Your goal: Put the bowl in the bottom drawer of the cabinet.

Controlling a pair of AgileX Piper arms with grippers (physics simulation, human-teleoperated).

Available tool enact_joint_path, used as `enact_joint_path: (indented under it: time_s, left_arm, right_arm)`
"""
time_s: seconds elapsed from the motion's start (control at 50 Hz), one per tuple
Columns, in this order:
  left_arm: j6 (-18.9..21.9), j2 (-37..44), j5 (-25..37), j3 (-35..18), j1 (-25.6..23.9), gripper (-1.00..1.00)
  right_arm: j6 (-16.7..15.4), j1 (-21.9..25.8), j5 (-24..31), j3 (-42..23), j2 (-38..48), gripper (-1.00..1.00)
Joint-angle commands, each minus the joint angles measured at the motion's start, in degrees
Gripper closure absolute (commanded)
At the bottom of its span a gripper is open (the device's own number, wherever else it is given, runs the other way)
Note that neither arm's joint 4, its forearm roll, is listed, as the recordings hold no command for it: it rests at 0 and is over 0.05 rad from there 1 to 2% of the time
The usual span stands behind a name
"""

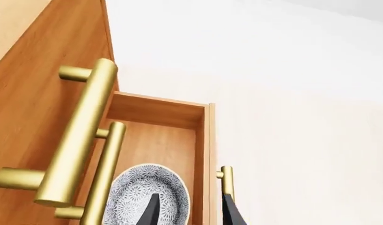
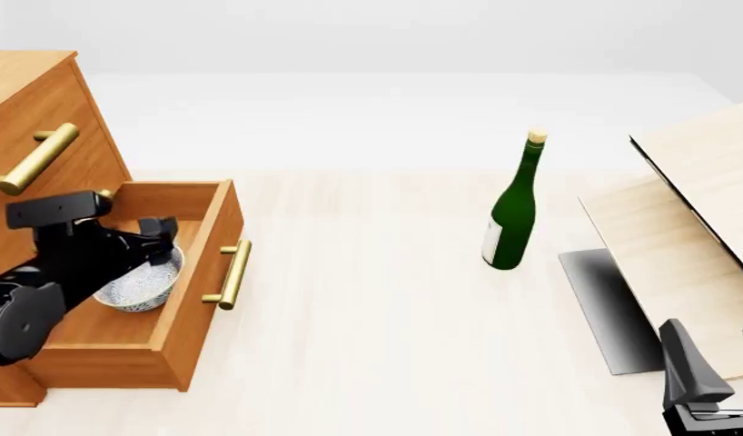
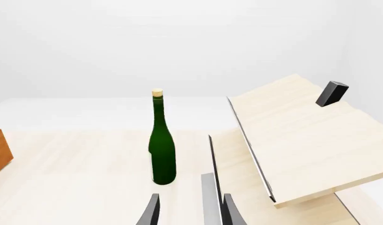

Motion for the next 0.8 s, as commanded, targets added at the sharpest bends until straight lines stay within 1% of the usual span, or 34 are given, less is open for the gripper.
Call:
enact_joint_path:
  time_s: [0.02, 0.04, 0.08, 0.18, 0.24, 0.28, 0.3, 0.32, 0.36, 0.4, 0.44, 0.48, 0.56, 0.66, 0.7, 0.8]
  left_arm:
    - [-1.86, -4.14, -0.29, 0.16, -1.89, -1.00]
    - [-2.16, -4.97, 0.03, 0.01, -1.77, -1.00]
    - [-2.08, -4.83, -1.72, 0.89, -1.87, -1.00]
    - [-1.96, -6.37, -1.22, 0.74, -2.17, -1.00]
    - [-0.58, -8.51, -0.17, 0.28, -1.94, -1.00]
    - [-0.93, -8.38, 0.18, 0.18, -1.89, -1.00]
    - [-0.26, -10.30, 2.95, -1.46, -2.24, -1.00]
    - [-0.52, -9.77, 1.68, -0.60, -2.32, -1.00]
    - [-0.33, -11.85, 1.80, 0.78, -2.78, -1.00]
    - [-0.63, -11.96, 3.59, -0.97, -3.04, -1.00]
    - [-0.34, -11.70, 0.55, 1.48, -3.59, -1.00]
    - [-0.86, -12.04, -0.41, 1.89, -4.03, -1.00]
    - [0.36, -12.92, -0.72, 1.77, -4.98, -1.00]
    - [0.35, -13.38, -1.26, 2.56, -5.14, -1.00]
    - [-0.47, -13.62, -1.80, 3.20, -5.34, -1.00]
    - [-0.60, -15.84, -2.00, 4.43, -5.55, -1.00]
  right_arm:
    - [0.00, -0.01, 0.00, 0.00, 0.00, -1.00]
    - [0.00, 0.01, 0.00, 0.00, -0.01, -1.00]
    - [0.01, 0.01, 0.00, 0.00, 0.00, -1.00]
    - [0.01, 0.00, 0.00, 0.00, 0.01, -1.00]
    - [0.00, 0.00, 0.00, 0.00, 0.00, -1.00]
    - [0.00, 0.00, 0.00, 0.00, 0.00, -1.00]
    - [-0.01, 0.01, 0.00, 0.00, 0.01, -1.00]
    - [-0.01, 0.00, 0.00, 0.00, 0.01, -1.00]
    - [0.00, 0.00, 0.00, 0.00, -0.01, -1.00]
    - [0.00, 0.00, 0.00, 0.00, 0.00, -1.00]
    - [0.00, -0.01, 0.00, 0.00, 0.00, -1.00]
    - [0.01, 0.00, 0.00, 0.00, -0.01, -1.00]
    - [0.00, 0.00, 0.00, 0.00, 0.01, -1.00]
    - [-0.01, -0.01, 0.00, 0.00, 0.02, -1.00]
    - [-0.01, -0.02, 0.01, 0.00, 0.02, -1.00]
    - [-0.01, -0.02, 0.01, 0.00, 0.03, -1.00]
